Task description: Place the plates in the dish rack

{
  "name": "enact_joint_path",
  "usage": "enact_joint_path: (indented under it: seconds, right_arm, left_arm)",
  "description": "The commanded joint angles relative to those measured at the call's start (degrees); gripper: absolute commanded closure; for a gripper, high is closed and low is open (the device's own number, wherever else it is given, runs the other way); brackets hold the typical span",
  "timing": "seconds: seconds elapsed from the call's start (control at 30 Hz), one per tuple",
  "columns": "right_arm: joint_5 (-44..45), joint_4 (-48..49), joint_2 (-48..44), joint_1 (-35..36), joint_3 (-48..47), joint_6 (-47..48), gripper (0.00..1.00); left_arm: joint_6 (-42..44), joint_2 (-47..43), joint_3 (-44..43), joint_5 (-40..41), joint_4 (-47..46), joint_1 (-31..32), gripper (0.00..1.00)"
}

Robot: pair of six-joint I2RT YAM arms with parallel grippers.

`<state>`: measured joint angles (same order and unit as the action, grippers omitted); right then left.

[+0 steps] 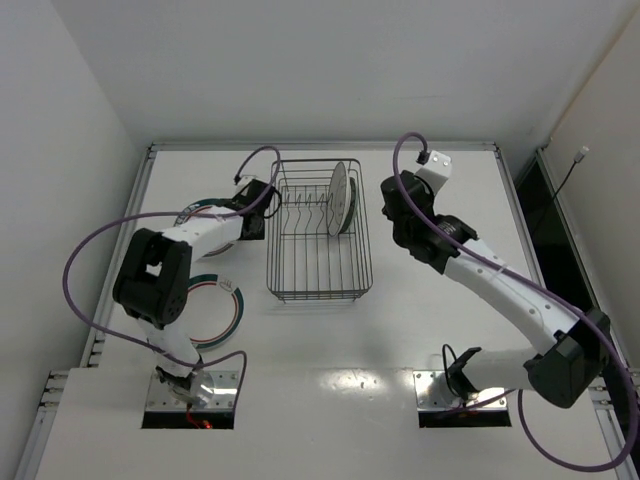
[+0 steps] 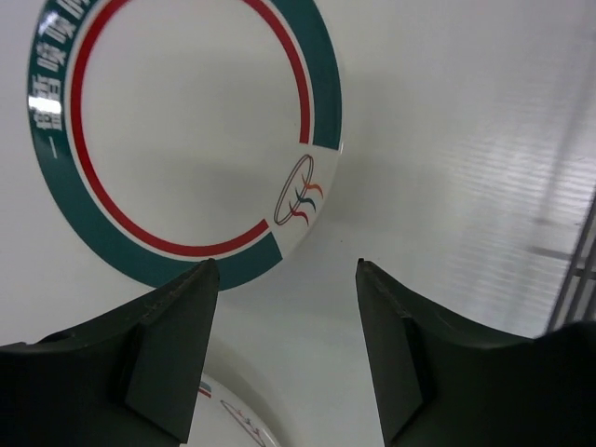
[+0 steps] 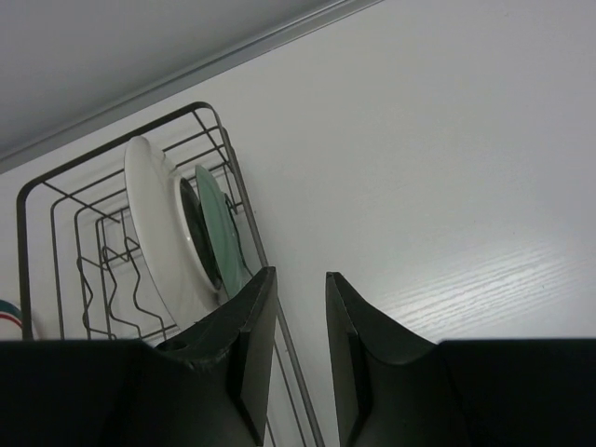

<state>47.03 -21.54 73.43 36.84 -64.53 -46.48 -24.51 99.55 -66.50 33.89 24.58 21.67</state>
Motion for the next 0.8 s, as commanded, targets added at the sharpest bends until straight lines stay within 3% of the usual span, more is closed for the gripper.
enact_joint_path:
  seconds: [0.0, 0.3, 0.53, 0.63, 0.67, 0.7, 0.77]
  right_arm:
    - [-2.7, 4.0, 0.7, -1.2, 0.1, 0.2, 0.76]
    - [-5.7, 6.0, -0.4, -3.0, 2.6, 0.2, 0.76]
    - [-6.2, 6.0, -0.9, -4.1, 3.1, 0.2, 0.76]
    - [-6.8, 6.0, -1.4, -4.6, 3.1, 0.8, 0.76]
    - [-6.8, 6.0, -1.4, -5.2, 3.1, 0.8, 0.76]
    - [-6.8, 6.0, -2.0, -5.2, 3.6, 0.8, 0.76]
    - [-7.3, 6.0, -2.0, -5.2, 3.6, 0.8, 0.76]
  left_arm:
    - [1.7, 2.9, -2.1, 2.1, -0.1, 0.2, 0.43]
    - [1.7, 9.5, -3.3, 4.3, 0.5, -0.8, 0.43]
    - [2.8, 12.7, -3.3, 2.3, -0.7, -4.0, 0.54]
    - [3.5, 14.0, -3.3, 1.8, -1.3, -5.3, 0.63]
    - [3.5, 14.5, -3.3, 1.8, -2.0, -5.3, 0.76]
    - [3.5, 14.5, -2.7, 2.3, -2.0, -5.3, 0.97]
    - [3.5, 15.2, -3.4, 3.8, -0.9, -5.3, 1.00]
